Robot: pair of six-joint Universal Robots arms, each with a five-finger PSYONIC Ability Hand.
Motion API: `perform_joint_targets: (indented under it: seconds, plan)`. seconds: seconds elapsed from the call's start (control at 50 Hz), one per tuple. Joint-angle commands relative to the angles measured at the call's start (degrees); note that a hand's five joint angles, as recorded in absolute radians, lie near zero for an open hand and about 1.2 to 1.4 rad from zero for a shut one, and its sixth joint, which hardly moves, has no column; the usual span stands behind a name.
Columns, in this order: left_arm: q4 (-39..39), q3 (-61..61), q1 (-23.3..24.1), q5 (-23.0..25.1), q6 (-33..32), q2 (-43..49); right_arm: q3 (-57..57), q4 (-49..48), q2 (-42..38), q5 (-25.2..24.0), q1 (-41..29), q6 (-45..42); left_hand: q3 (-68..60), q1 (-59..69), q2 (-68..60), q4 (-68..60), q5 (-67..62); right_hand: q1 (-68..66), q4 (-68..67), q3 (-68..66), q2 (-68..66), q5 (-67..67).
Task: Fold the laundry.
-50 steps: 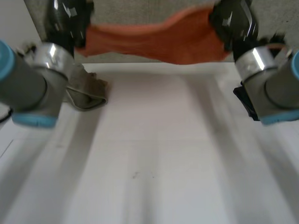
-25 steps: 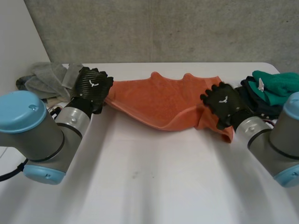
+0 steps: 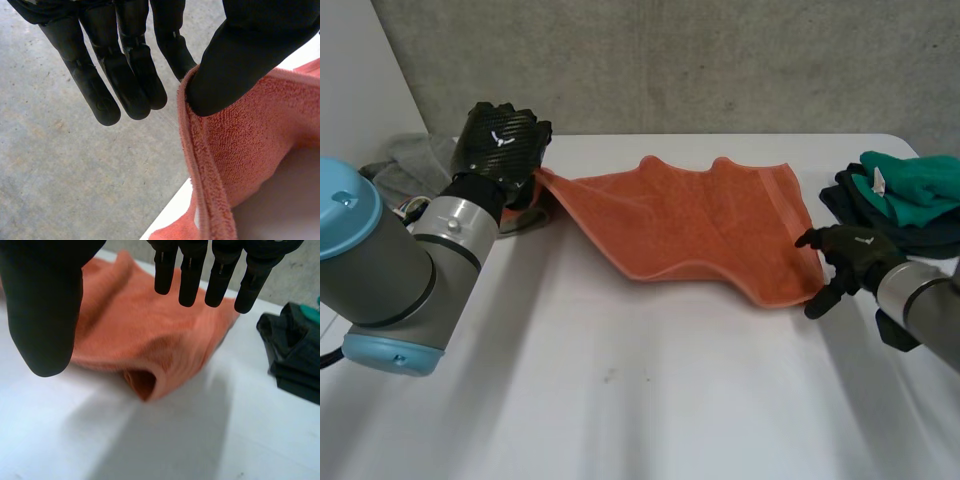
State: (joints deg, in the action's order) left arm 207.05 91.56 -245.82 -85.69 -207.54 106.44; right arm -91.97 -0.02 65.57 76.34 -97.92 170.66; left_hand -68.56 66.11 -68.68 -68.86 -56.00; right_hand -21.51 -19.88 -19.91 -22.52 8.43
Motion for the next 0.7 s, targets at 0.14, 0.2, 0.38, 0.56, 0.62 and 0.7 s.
perform_joint_targets:
  seconds: [0.14,0.2,0.38,0.56,0.62,0.7]
  plan:
    - [-1.03,-0.25,-0.45,-0.09,0.12,0.17,8.47,-7.97,-13.98,3.46,-0.69,-7.36,-11.44,13.89,-11.32,-11.14,-14.00,-53.03,-54.66,-54.62,-52.02,56.11]
    - [-1.47,-0.25,-0.45,-0.18,0.12,-0.27,9.79,-8.85,-13.37,4.78,-0.60,-7.36,-11.44,13.89,-11.32,-11.14,-14.00,-58.49,-60.12,-60.09,-57.48,61.57]
    - [-7.43,0.02,-2.03,-0.09,0.12,-9.48,7.34,-7.63,6.02,5.58,0.10,-8.14,-11.44,13.89,-11.32,-11.14,-14.00,-58.49,-60.12,-60.09,-57.48,61.57]
    - [-18.42,-2.17,-5.54,0.87,-0.50,-20.92,15.06,11.95,21.78,3.90,5.37,-24.65,-11.44,13.89,-11.32,-11.14,-14.00,-58.49,-60.12,-60.09,-57.48,61.57]
    - [-25.25,-4.98,-6.94,2.19,-0.67,-22.67,18.92,19.24,25.03,4.34,6.51,-31.67,-11.44,13.89,-11.32,-11.14,-14.00,-58.49,-60.12,-60.09,-57.48,61.57]
    - [-34.84,-7.36,-9.84,4.12,-0.67,-21.37,21.92,24.18,24.44,4.69,6.52,-36.17,-11.44,13.89,-11.32,-11.14,-14.00,-58.49,-60.12,-60.09,-57.48,61.57]
